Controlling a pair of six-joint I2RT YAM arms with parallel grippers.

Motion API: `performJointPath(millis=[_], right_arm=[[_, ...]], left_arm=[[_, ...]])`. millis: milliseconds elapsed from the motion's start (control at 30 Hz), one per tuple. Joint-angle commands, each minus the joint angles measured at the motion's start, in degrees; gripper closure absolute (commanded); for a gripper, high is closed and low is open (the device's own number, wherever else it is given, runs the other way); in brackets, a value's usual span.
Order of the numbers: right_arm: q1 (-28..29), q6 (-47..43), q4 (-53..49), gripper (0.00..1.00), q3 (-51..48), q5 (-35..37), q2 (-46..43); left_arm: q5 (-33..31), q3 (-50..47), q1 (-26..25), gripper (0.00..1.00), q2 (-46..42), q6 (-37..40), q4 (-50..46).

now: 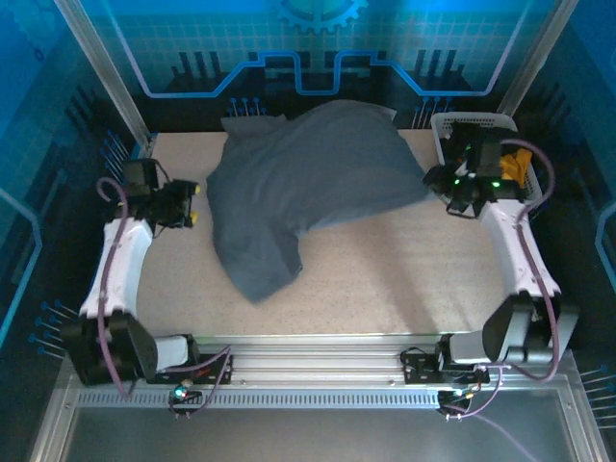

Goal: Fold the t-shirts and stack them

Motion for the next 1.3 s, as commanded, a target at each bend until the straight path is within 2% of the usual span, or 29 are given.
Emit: performJointPath(millis=[0,67,200,333,433,600,700,833,967,1100,1267], right_arm=[[3.4,-4.2,-0.5,0.47,-1.3,4.9,4.1],[5.2,-4.7,-1.6,0.48,-1.9,4.8,6.1],[10.4,-5.4,0.1,0.52,-4.4,6.7,7.4],[12.9,-6.2,3.9,0.57,-3.5,4.8,12.3],[12.5,-6.5,6.7,0.59,-1.8,3.2,18.2],[11.1,-6.2,-1.3,0.62,5.9,6.7,29.8],[11.9,-6.9,-8.0,0.62,10.5,11.1,33.9],[12.9,-7.1,-12.2,0.6,10.6,12.2,35.0],[13.5,-5.2,-14.7,0.59,5.1,13.8,31.7],[13.6,-3.7,-13.2,0.58,-3.6,12.8,25.6],[14.0,-4.1,-10.8,0.57,-7.7,10.4,22.7]], left_arm=[[0.8,-2.1,-2.3,0.43,5.3,10.5,0.0],[2.5,-5.6,-4.1,0.44,8.3,10.7,3.8],[1.6,-8.5,-9.0,0.47,12.9,8.8,9.3],[-3.6,-4.8,-9.8,0.52,16.9,8.4,8.3],[-5.5,-1.2,-9.8,0.54,20.0,8.2,7.5],[-7.1,2.2,-9.7,0.56,27.4,6.3,4.1],[-6.8,1.3,-9.7,0.61,30.1,4.1,0.4],[-7.1,-6.5,-9.3,0.63,26.3,0.6,0.6],[-6.2,-14.4,-7.2,0.64,22.1,-0.1,3.2],[-6.0,-16.2,-6.7,0.63,20.6,2.4,2.4],[-5.6,-18.1,-6.7,0.62,19.0,2.3,5.0]])
